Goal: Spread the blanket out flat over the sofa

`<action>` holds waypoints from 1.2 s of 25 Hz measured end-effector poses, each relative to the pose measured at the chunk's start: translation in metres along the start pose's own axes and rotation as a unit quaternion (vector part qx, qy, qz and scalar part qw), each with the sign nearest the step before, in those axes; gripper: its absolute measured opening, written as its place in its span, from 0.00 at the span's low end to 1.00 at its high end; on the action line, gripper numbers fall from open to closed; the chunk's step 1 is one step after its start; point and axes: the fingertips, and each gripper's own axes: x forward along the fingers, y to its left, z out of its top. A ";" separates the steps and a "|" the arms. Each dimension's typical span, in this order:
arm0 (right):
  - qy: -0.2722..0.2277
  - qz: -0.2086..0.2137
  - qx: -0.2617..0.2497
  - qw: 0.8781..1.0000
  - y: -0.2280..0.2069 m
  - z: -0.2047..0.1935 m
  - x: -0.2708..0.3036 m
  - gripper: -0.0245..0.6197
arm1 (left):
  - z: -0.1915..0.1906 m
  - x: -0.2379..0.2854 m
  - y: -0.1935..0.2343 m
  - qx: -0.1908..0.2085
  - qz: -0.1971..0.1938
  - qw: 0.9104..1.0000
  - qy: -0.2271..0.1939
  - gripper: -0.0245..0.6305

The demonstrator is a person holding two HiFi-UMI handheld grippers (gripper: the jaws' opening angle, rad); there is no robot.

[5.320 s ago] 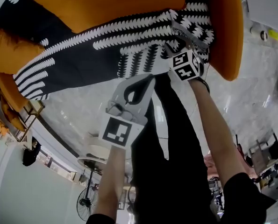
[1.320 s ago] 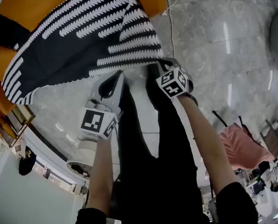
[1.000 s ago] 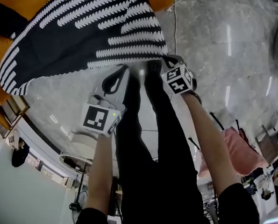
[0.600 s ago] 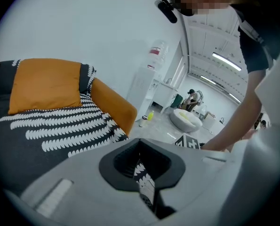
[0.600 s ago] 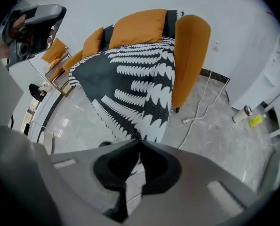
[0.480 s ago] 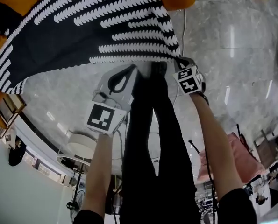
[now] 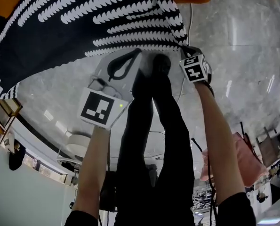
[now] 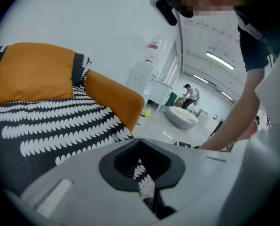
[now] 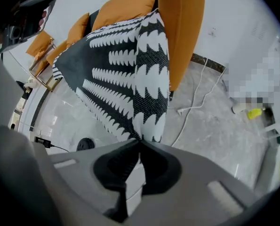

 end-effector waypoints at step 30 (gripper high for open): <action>0.011 -0.036 -0.113 0.993 -0.016 -0.002 0.158 0.05 | -0.073 0.077 0.030 0.004 -0.018 1.000 0.014 0.05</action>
